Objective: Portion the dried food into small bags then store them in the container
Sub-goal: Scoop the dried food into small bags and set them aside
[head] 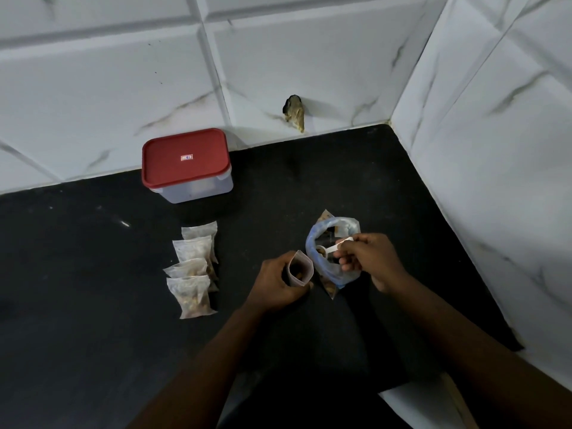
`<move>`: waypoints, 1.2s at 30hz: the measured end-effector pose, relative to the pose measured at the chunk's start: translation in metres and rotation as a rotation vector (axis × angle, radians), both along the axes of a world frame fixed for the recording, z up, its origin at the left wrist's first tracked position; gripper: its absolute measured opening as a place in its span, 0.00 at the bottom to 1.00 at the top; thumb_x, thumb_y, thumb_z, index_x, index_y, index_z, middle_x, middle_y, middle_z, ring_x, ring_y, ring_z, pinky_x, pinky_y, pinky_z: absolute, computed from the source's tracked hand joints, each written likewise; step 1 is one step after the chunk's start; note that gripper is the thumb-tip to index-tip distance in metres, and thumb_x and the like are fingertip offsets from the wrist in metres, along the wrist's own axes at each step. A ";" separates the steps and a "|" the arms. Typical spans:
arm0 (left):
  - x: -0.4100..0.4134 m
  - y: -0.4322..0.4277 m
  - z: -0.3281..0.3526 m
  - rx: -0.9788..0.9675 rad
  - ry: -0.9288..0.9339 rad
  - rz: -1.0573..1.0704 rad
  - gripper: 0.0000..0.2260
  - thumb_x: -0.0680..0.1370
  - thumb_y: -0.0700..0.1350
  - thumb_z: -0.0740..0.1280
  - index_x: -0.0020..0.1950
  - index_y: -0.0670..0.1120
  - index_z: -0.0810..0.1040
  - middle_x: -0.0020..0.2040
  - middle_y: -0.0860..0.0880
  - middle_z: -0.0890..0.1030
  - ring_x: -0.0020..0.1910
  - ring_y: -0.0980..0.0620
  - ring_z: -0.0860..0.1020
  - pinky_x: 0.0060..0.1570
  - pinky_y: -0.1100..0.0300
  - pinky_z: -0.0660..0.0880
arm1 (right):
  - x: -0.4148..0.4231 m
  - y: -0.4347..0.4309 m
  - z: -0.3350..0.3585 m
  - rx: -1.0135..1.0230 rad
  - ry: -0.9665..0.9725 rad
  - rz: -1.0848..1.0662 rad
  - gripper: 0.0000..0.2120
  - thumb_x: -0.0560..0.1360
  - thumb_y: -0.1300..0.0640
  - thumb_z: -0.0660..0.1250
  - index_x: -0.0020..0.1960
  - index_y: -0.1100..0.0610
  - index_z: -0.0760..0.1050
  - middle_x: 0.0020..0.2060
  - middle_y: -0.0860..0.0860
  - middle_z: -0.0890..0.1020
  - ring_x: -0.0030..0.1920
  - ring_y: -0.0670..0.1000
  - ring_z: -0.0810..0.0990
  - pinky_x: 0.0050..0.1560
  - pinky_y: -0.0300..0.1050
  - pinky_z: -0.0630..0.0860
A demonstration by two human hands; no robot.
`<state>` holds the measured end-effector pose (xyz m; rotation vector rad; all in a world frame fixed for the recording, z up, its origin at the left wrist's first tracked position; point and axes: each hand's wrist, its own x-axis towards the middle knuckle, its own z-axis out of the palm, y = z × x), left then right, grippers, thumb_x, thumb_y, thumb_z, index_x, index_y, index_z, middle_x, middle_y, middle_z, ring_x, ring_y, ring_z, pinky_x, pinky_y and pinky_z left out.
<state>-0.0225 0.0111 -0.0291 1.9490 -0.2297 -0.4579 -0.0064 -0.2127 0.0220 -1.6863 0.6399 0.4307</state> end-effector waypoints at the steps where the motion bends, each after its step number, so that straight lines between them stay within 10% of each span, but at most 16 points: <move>1: 0.000 0.000 0.000 0.001 -0.001 -0.003 0.20 0.73 0.41 0.79 0.58 0.57 0.78 0.54 0.57 0.83 0.55 0.64 0.81 0.53 0.72 0.76 | -0.001 -0.001 0.000 0.031 0.006 0.001 0.05 0.78 0.63 0.69 0.51 0.60 0.84 0.40 0.56 0.87 0.37 0.50 0.85 0.37 0.40 0.79; 7: 0.000 0.000 -0.003 0.022 0.002 -0.004 0.20 0.73 0.42 0.79 0.59 0.57 0.77 0.55 0.58 0.82 0.56 0.65 0.80 0.54 0.72 0.75 | 0.005 0.001 0.004 -0.061 0.024 0.143 0.09 0.80 0.64 0.65 0.52 0.54 0.83 0.39 0.56 0.87 0.33 0.48 0.82 0.34 0.39 0.77; 18: -0.003 0.001 -0.001 -0.033 -0.041 -0.007 0.19 0.72 0.43 0.78 0.62 0.51 0.80 0.58 0.56 0.82 0.58 0.61 0.81 0.58 0.65 0.78 | -0.002 -0.027 -0.004 0.392 0.252 -0.063 0.12 0.79 0.64 0.65 0.60 0.61 0.81 0.47 0.57 0.87 0.35 0.46 0.81 0.35 0.36 0.77; 24: -0.003 0.000 -0.002 -0.053 -0.068 -0.035 0.19 0.72 0.41 0.78 0.62 0.50 0.81 0.58 0.55 0.83 0.59 0.57 0.82 0.60 0.61 0.78 | -0.005 -0.017 -0.004 0.234 0.126 0.158 0.10 0.81 0.61 0.65 0.59 0.57 0.82 0.47 0.55 0.87 0.36 0.45 0.79 0.36 0.38 0.75; 36: -0.004 0.002 -0.003 -0.059 -0.070 -0.050 0.22 0.72 0.42 0.78 0.65 0.51 0.79 0.62 0.56 0.79 0.62 0.58 0.80 0.61 0.63 0.77 | -0.013 -0.037 -0.008 0.555 0.256 -0.121 0.12 0.79 0.61 0.66 0.61 0.62 0.80 0.41 0.53 0.85 0.31 0.44 0.75 0.28 0.31 0.73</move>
